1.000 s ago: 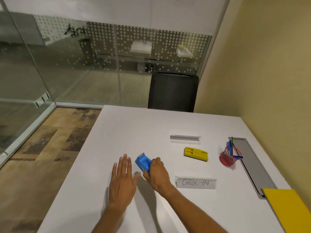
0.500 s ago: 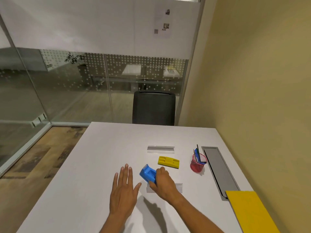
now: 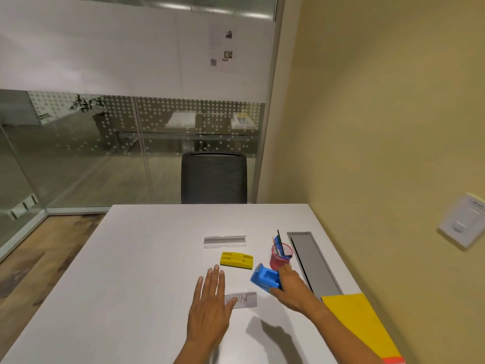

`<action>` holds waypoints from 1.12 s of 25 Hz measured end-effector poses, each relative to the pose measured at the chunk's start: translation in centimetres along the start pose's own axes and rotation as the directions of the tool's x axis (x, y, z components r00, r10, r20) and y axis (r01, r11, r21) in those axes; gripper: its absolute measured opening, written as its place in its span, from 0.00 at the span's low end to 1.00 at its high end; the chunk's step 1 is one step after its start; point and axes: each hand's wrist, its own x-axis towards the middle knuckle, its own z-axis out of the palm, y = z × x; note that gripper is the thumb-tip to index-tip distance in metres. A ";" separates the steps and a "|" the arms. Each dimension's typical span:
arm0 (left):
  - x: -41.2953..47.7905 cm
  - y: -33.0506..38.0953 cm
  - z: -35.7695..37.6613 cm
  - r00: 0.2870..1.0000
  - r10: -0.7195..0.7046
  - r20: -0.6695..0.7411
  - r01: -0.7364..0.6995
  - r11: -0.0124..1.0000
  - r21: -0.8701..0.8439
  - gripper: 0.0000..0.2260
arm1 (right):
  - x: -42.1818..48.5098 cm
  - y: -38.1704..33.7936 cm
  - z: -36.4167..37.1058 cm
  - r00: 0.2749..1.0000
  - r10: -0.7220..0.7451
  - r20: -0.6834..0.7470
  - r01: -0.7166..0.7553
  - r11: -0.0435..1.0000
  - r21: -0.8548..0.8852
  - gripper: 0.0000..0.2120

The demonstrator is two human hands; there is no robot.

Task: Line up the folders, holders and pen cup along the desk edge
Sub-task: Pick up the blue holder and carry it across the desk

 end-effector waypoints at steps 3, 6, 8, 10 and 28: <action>0.7 3.3 2.4 0.998 0.024 -0.062 -0.024 1.000 0.001 0.37 | 0.2 5.7 -1.9 0.999 0.037 0.021 -0.035 0.998 -0.047 0.20; 1.3 7.3 5.9 0.995 0.018 -0.101 -0.016 1.000 0.022 0.37 | 0.7 11.7 -3.6 0.997 0.058 0.052 -0.051 0.992 -0.115 0.19; 1.6 10.4 8.2 0.996 0.013 -0.091 -0.010 0.999 0.032 0.37 | 1.0 15.8 -4.1 0.995 0.069 0.069 -0.059 0.989 -0.136 0.17; 1.9 13.2 10.1 0.997 0.002 -0.071 0.000 1.000 0.031 0.37 | 1.2 19.6 -4.3 0.994 0.075 0.086 -0.061 0.986 -0.155 0.17; 0.5 20.1 22.7 0.983 -0.065 0.172 0.051 0.995 0.083 0.33 | 8.7 36.3 -1.0 0.992 0.065 0.106 -0.046 0.984 -0.171 0.26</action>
